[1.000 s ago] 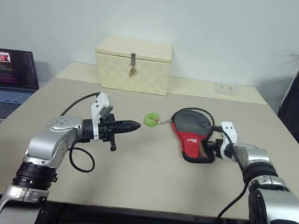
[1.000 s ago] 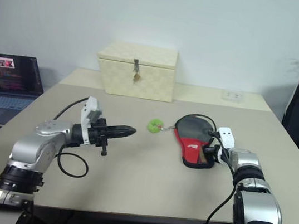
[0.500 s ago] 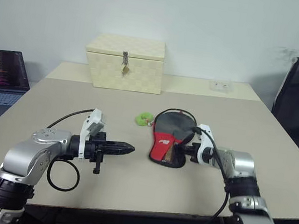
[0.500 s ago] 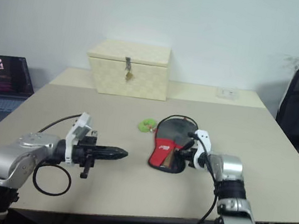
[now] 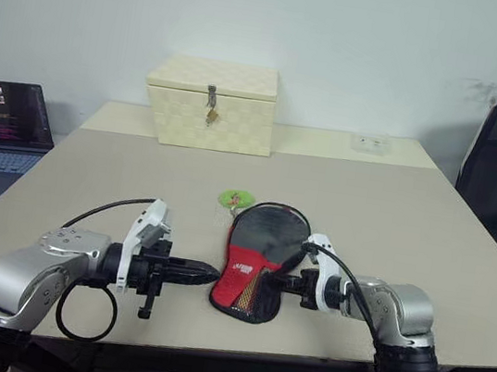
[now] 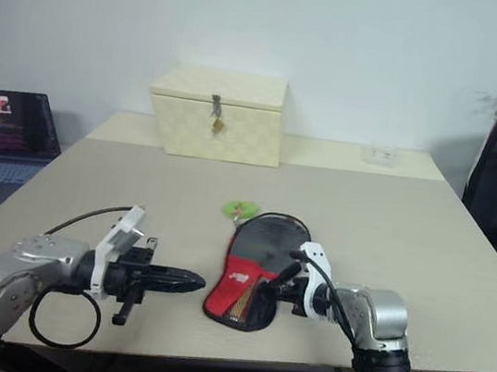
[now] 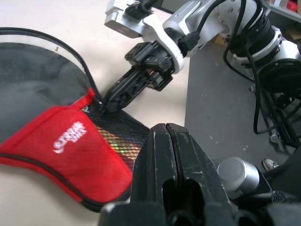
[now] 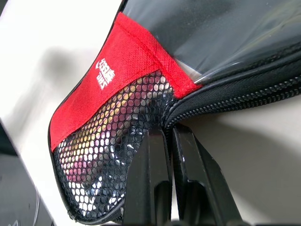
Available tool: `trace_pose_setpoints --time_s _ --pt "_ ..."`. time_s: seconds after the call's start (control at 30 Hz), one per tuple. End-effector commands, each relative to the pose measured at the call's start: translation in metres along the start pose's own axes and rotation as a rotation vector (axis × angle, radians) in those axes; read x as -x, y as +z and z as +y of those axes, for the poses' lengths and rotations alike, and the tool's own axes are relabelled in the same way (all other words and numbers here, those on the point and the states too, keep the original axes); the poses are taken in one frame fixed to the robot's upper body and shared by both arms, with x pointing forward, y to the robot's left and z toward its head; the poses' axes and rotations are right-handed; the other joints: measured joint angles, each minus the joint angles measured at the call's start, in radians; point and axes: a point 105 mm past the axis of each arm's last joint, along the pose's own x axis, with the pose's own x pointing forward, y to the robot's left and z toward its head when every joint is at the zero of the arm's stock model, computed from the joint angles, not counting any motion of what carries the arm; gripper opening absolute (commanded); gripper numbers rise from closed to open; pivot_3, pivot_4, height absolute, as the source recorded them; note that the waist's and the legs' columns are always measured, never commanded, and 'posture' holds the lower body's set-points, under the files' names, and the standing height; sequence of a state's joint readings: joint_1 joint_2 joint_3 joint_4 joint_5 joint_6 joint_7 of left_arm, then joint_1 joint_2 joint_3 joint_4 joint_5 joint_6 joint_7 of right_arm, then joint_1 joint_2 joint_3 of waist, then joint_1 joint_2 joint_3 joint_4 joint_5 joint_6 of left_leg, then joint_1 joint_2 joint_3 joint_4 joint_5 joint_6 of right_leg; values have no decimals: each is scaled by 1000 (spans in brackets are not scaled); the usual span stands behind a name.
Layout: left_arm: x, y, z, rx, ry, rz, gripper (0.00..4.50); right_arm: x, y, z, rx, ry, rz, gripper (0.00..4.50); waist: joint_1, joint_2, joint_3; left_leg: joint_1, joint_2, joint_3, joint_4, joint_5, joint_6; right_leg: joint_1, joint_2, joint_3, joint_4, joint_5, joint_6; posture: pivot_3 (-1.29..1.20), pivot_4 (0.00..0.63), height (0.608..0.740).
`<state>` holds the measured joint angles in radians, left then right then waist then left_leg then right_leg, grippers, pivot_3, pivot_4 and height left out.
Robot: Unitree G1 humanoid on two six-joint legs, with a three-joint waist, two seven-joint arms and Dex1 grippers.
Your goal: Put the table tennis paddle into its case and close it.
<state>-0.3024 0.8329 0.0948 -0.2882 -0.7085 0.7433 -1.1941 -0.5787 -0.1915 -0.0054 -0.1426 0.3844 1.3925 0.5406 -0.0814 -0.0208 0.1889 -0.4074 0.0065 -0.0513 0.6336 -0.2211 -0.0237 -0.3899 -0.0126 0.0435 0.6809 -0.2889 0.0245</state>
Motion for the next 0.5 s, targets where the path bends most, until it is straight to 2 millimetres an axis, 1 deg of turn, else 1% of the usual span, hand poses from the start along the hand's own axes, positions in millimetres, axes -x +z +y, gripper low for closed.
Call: trace_pose_setpoints --time_s 0.03,0.27,0.4,0.5 --pt "2 6 -10 -31 -36 2 0 10 -4 9 19 45 9 19 1 0 0 0 0 0 0 0 0 0 0 0 0 0 0 0 150 740" --pt "-1 3 -12 -23 -55 13 0 29 -10 -4 28 5 38 19 11 0 0 0 0 0 0 0 0 0 0 0 -1 0 0 0 150 740" --pt "-4 2 -13 -22 -66 16 0 40 -8 -17 46 -39 50 19 24 0 0 0 -1 1 0 0 0 0 0 0 -1 0 0 0 150 740" --pt "-4 2 -13 -22 -69 16 0 47 -6 -23 57 -57 55 19 28 0 0 0 -1 1 0 0 0 0 0 0 -1 0 0 0 150 740"
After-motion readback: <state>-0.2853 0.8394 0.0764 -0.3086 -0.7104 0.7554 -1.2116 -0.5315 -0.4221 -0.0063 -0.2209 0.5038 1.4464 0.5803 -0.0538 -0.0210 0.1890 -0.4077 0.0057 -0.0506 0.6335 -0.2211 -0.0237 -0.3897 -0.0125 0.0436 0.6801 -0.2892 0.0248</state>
